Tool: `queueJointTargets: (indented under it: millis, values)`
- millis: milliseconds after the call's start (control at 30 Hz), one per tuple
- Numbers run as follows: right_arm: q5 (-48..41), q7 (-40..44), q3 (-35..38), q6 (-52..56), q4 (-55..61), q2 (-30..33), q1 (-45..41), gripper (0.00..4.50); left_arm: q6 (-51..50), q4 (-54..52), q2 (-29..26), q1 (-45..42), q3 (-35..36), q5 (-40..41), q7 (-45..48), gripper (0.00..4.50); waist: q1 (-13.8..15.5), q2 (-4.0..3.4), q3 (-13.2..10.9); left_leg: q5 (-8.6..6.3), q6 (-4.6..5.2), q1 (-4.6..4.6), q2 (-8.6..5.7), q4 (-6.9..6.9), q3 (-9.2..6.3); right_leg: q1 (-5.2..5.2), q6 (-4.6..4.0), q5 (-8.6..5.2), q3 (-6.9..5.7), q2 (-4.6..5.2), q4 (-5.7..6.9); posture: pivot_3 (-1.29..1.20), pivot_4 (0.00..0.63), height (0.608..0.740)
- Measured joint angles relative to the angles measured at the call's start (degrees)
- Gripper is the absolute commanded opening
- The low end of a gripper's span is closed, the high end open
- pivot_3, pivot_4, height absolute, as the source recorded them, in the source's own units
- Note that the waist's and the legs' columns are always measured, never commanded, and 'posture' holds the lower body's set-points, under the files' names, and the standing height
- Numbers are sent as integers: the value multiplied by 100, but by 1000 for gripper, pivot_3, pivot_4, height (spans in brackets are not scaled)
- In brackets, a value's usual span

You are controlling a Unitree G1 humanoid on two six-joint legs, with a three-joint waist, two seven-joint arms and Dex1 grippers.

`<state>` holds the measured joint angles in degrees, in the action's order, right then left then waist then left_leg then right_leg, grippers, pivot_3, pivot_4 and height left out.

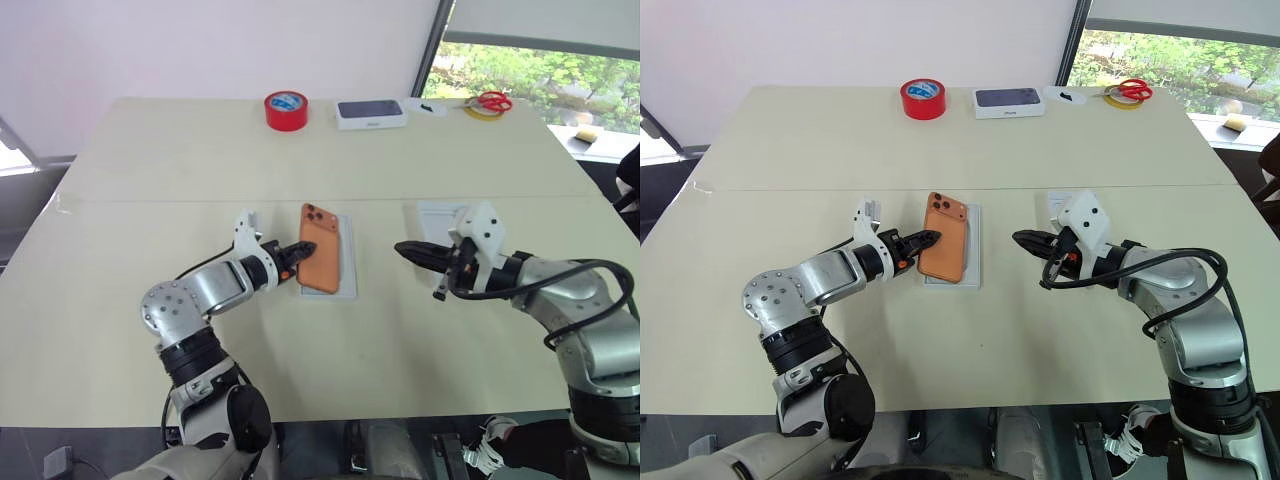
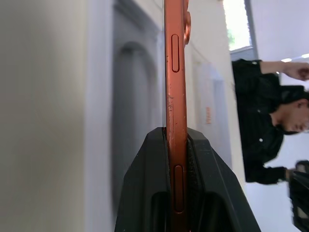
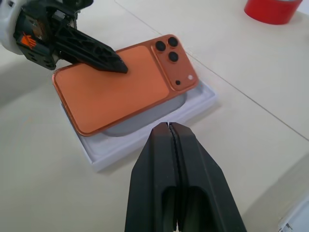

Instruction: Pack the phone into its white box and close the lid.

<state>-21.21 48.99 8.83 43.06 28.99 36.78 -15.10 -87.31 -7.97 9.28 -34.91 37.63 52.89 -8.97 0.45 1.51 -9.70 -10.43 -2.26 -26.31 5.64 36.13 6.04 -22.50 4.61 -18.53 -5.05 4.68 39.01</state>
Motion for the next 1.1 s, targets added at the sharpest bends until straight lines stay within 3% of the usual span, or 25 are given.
queueJointTargets:
  millis: [433, 733, 867, 1000, 1100]
  values:
    - [-97, -317, -138, -96, 61, 144, 141, 0, 460, 134, 29, 168, -543, 26, 29, 32, 29, 1, 0, -1, 2, -3, -2, 2, -2, 2, 0, 0, -1, 2, -3, 0, 150, 730]
    - [-93, -419, -317, -222, 60, 174, 147, 0, 501, 31, 26, 325, -802, 374, 161, 4395, 29, -1, 1, -1, 2, 1, -2, 4, -4, 7, 0, 0, -2, 2, -3, 0, 150, 730]
    - [-51, -478, -433, -235, 52, 222, 147, 0, 288, -112, -535, 335, -1086, 458, 372, 4395, 8, -1, 1, -1, 1, 1, 0, 1, -3, 2, 0, 0, 0, -1, -1, 0, 150, 730]
    - [223, -615, -680, -234, -147, 386, 134, 0, 285, -451, -1760, 408, -1519, 381, 910, 4395, -4, -4, 2, 0, -1, 2, 1, -1, -2, 2, -1, -1, -1, -2, 2, 0, 150, 730]
    - [476, -806, -971, -229, -373, 400, 20, 0, 608, -465, -2332, 414, -1634, 261, 1337, 3520, 26, -5, 2, 0, 0, 1, 0, 1, 1, 2, -1, 0, -1, 2, 0, 0, 150, 730]
